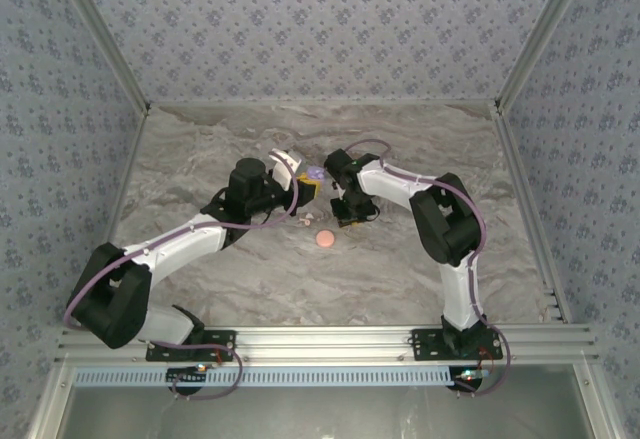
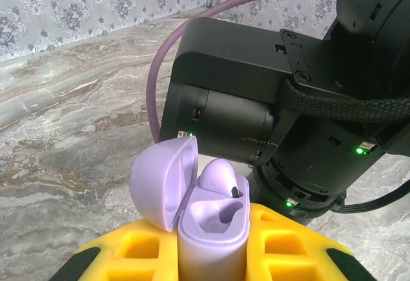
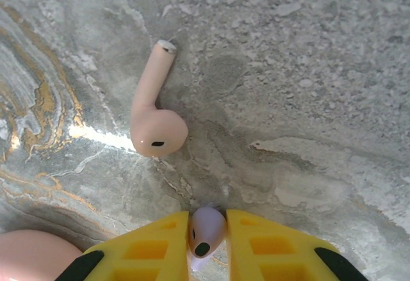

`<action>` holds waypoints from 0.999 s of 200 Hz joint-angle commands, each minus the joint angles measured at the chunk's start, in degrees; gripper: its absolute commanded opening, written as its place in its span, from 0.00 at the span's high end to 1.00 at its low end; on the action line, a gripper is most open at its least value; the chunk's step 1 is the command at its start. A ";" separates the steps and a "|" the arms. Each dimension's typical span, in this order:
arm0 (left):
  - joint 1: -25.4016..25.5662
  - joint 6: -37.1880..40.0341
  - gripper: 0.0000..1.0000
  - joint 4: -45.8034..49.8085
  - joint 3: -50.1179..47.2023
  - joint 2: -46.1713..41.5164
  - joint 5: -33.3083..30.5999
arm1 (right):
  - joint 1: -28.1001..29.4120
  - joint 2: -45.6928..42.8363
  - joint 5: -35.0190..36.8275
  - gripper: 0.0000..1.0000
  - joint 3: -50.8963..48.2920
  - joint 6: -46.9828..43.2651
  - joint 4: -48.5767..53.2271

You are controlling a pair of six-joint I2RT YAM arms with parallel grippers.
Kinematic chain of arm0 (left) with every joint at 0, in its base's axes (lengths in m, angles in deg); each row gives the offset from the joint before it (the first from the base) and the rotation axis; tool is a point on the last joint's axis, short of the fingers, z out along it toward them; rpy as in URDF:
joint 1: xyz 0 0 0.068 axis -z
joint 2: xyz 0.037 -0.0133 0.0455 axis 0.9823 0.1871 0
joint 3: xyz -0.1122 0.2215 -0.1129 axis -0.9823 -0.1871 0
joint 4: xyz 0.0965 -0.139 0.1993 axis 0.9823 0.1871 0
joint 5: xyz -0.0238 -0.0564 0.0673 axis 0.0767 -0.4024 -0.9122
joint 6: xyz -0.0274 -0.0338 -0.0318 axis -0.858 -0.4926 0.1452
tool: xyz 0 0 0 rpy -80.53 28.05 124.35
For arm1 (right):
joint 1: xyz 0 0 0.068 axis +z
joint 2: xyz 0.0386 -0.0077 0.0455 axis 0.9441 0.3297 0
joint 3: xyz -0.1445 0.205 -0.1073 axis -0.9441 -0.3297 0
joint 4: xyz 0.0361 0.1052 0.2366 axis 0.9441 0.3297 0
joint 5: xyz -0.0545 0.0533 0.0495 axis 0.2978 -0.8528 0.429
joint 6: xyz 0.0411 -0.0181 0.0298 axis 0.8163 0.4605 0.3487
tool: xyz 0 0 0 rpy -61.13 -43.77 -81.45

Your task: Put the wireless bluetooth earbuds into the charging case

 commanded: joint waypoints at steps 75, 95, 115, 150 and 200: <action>-0.09 0.43 0.86 -0.21 -0.31 -2.23 -0.96 | -6.82 -0.58 2.87 0.79 -0.53 -15.59 5.10; -0.08 0.51 0.86 0.01 -0.04 -1.97 -1.00 | -7.51 -0.28 3.20 0.77 -0.23 -15.60 5.29; -0.05 0.50 0.86 0.09 0.13 -1.75 -1.07 | -7.78 -0.27 2.69 0.71 0.20 -13.87 5.12; -0.07 0.62 0.86 0.39 0.52 -1.57 -1.11 | -7.82 -0.68 -0.34 0.59 0.96 -8.70 4.71; -0.07 0.52 0.86 0.45 0.71 -1.27 -0.90 | -7.50 -2.17 -0.65 0.55 -1.45 4.41 1.23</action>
